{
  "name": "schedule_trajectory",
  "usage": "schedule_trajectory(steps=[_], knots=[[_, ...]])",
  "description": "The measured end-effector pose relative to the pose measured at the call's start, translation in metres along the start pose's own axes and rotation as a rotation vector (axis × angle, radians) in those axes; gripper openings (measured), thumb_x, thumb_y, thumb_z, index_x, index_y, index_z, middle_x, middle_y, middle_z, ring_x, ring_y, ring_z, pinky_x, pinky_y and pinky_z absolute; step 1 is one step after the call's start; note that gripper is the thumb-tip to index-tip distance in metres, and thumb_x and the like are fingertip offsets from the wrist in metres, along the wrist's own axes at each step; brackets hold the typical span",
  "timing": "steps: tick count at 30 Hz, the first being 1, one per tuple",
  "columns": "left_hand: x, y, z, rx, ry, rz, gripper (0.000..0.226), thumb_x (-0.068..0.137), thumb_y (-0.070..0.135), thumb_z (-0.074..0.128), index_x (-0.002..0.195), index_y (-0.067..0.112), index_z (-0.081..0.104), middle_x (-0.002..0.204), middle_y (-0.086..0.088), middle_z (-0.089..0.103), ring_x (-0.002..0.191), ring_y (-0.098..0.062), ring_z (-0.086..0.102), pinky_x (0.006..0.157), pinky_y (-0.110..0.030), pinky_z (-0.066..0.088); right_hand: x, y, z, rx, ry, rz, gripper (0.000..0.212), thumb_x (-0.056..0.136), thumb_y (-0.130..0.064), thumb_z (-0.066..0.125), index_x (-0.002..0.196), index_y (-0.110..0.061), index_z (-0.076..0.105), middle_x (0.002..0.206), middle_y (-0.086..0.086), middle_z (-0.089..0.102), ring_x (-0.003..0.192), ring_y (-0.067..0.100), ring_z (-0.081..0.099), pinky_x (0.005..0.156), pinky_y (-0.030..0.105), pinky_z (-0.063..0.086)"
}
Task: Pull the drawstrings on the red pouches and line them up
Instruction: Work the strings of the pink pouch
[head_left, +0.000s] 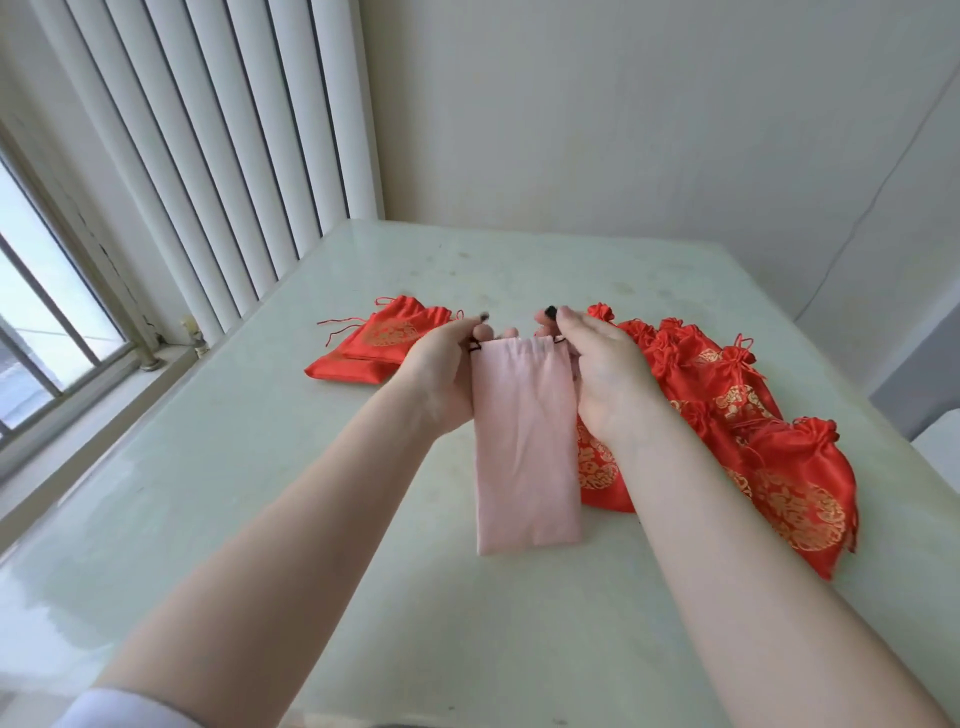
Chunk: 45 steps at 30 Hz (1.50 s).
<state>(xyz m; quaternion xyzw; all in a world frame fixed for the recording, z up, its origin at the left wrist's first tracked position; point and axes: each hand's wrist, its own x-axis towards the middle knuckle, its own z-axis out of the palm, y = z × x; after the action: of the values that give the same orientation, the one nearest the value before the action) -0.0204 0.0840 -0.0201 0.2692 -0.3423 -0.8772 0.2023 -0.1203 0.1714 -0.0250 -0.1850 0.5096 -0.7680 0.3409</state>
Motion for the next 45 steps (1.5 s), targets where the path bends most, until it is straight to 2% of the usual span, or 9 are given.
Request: schedule_trajectory(steps=[6, 10, 16, 20, 24, 27, 31, 35, 45], knots=[[-0.001, 0.027, 0.003, 0.112, -0.032, 0.456, 0.033, 0.100, 0.028, 0.036, 0.068, 0.023, 0.042, 0.086, 0.011, 0.069, 0.084, -0.008, 0.060, 0.074, -0.025, 0.041, 0.016, -0.031, 0.007, 0.295, -0.027, -0.039, 0.032, 0.101, -0.028, 0.033, 0.074, -0.018, 0.045, 0.071, 0.003, 0.071, 0.076, 0.016, 0.065, 0.074, 0.028, 0.050], [-0.004, 0.028, -0.016, 0.062, 0.049, 0.474, 0.034, 0.100, 0.031, 0.036, 0.067, 0.024, 0.039, 0.075, 0.015, 0.068, 0.085, -0.005, 0.059, 0.077, -0.023, 0.038, 0.018, -0.035, 0.000, 0.591, -0.024, -0.002, 0.038, 0.102, -0.029, 0.029, 0.069, -0.016, 0.042, 0.043, -0.005, 0.042, 0.039, 0.010, 0.044, 0.059, 0.025, 0.053], [-0.004, -0.009, -0.038, 0.182, 0.179, 0.233, 0.032, 0.099, 0.025, 0.036, 0.068, 0.021, 0.040, 0.052, 0.007, 0.052, 0.040, -0.006, 0.041, 0.036, -0.015, 0.027, 0.015, 0.009, -0.025, 0.233, 0.026, 0.340, 0.040, 0.101, -0.030, 0.030, 0.065, -0.018, 0.041, 0.036, -0.009, 0.023, 0.027, 0.005, 0.017, 0.028, 0.016, 0.015], [-0.009, -0.019, -0.031, 0.570, 0.173, 0.141, 0.031, 0.097, 0.024, 0.038, 0.067, 0.020, 0.042, 0.049, 0.006, 0.038, 0.040, -0.008, 0.028, 0.040, -0.017, 0.018, -0.005, 0.015, -0.020, -0.103, -0.083, 0.322, 0.031, 0.101, -0.023, 0.036, 0.072, -0.014, 0.045, 0.045, -0.005, 0.027, 0.028, 0.001, 0.017, 0.026, 0.013, 0.022], [-0.014, -0.028, -0.020, 0.881, 0.146, 0.392, 0.031, 0.096, 0.022, 0.044, 0.067, 0.020, 0.054, 0.076, 0.003, 0.049, 0.068, -0.010, 0.045, 0.062, -0.024, 0.036, -0.020, 0.019, -0.013, -0.485, -0.243, 0.100, 0.013, 0.097, -0.018, 0.046, 0.088, -0.011, 0.053, 0.057, -0.003, 0.032, 0.032, -0.001, 0.028, 0.032, 0.010, 0.024], [-0.021, -0.032, -0.010, 0.901, -0.023, 0.499, 0.032, 0.099, 0.019, 0.040, 0.072, 0.019, 0.057, 0.102, 0.003, 0.051, 0.091, 0.008, 0.050, 0.077, -0.014, 0.042, -0.024, 0.024, -0.012, -0.515, -0.365, 0.021, 0.018, 0.094, -0.014, 0.052, 0.077, -0.011, 0.054, 0.050, -0.007, 0.037, 0.038, 0.001, 0.033, 0.040, 0.012, 0.028], [-0.020, -0.039, -0.001, 0.804, -0.069, 0.458, 0.024, 0.099, 0.015, 0.038, 0.082, 0.010, 0.055, 0.072, 0.013, 0.062, 0.055, 0.009, 0.055, 0.049, -0.008, 0.042, -0.023, 0.036, -0.013, -0.517, -0.397, -0.061, 0.015, 0.090, 0.000, 0.053, 0.092, 0.015, 0.054, 0.060, 0.004, 0.050, 0.050, 0.014, 0.050, 0.053, 0.024, 0.045], [-0.008, -0.047, -0.008, 0.888, 0.048, 0.467, 0.015, 0.095, 0.020, 0.051, 0.108, 0.014, 0.054, 0.079, 0.010, 0.058, 0.048, 0.008, 0.052, 0.046, -0.005, 0.037, -0.007, 0.050, -0.022, -0.569, -0.150, -0.091, 0.027, 0.096, -0.009, 0.045, 0.074, -0.010, 0.060, 0.052, 0.000, 0.054, 0.046, 0.012, 0.051, 0.048, 0.024, 0.041], [0.019, -0.057, -0.013, 0.956, 0.028, 0.319, 0.019, 0.090, 0.006, 0.053, 0.073, 0.013, 0.055, 0.045, 0.017, 0.053, 0.039, 0.002, 0.041, 0.041, -0.010, 0.028, 0.007, 0.047, -0.032, -0.427, -0.081, -0.142, 0.022, 0.100, -0.009, 0.034, 0.096, -0.003, 0.055, 0.058, 0.005, 0.042, 0.040, 0.001, 0.045, 0.044, 0.018, 0.042]])
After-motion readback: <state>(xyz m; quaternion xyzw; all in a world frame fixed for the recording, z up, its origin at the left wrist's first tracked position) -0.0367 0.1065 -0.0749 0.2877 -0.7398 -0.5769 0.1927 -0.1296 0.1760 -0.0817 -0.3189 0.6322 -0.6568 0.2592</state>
